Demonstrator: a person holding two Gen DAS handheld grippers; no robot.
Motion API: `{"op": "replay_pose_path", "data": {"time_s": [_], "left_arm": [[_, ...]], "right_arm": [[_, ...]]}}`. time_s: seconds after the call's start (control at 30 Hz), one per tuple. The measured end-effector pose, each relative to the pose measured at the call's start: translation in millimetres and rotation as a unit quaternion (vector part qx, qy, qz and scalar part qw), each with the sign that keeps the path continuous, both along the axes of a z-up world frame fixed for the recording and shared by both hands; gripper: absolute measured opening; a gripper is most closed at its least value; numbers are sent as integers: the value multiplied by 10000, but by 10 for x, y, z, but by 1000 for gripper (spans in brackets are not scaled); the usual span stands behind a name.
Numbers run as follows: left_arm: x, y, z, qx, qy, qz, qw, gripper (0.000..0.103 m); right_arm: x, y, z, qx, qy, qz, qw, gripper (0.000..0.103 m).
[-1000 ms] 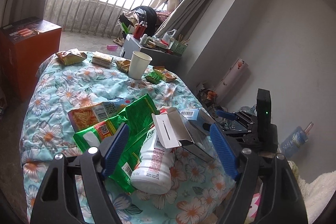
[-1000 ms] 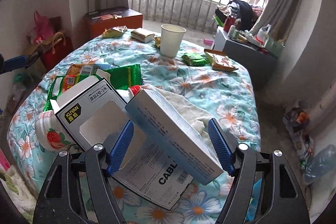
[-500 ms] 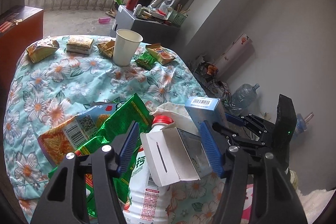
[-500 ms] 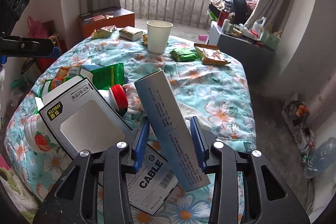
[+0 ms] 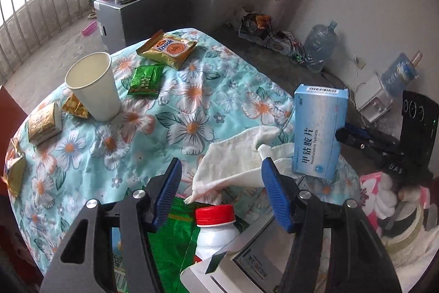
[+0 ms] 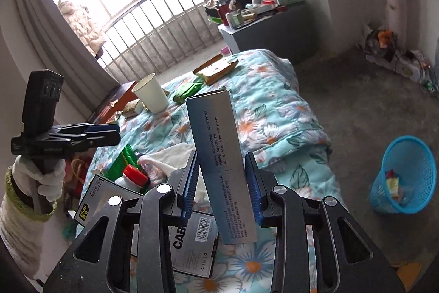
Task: Collect trash
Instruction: 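Grasp the white cloth with the left gripper while the right gripper holds the CABLE box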
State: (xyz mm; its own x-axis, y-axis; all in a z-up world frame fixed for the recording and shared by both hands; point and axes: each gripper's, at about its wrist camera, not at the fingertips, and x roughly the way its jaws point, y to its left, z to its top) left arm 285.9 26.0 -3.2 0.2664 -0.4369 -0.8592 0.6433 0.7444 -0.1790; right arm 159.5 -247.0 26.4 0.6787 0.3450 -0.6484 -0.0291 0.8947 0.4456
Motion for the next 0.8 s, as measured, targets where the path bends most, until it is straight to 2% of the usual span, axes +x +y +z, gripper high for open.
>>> {"op": "replay_pose_path", "data": {"time_s": [0.1, 0.2, 0.47, 0.63, 0.67, 0.73, 0.8], "left_arm": [[2, -225, -144, 432, 38, -651, 9969, 59], [29, -342, -258, 899, 4, -1010, 9908, 59], [282, -567, -696, 1884, 597, -1342, 9711, 59], [444, -717, -931, 2251, 856, -1391, 9605, 59], [456, -733, -955, 2278, 847, -1398, 9599, 58], [453, -745, -966, 2229, 871, -1451, 9600, 49], [439, -732, -936, 2123, 895, -1462, 9620, 34]], "right_arm": [[-21, -124, -32, 261, 75, -122, 9996, 30], [-43, -216, -41, 448, 116, -186, 9988, 29], [-105, -374, 48, 556, -64, -409, 9976, 29], [-125, -415, 40, 602, -71, -449, 9972, 29], [-131, -425, 34, 599, -64, -454, 9971, 29], [-146, -438, 28, 582, -56, -467, 9972, 29], [-162, -451, 33, 598, -59, -460, 9971, 29]]}}
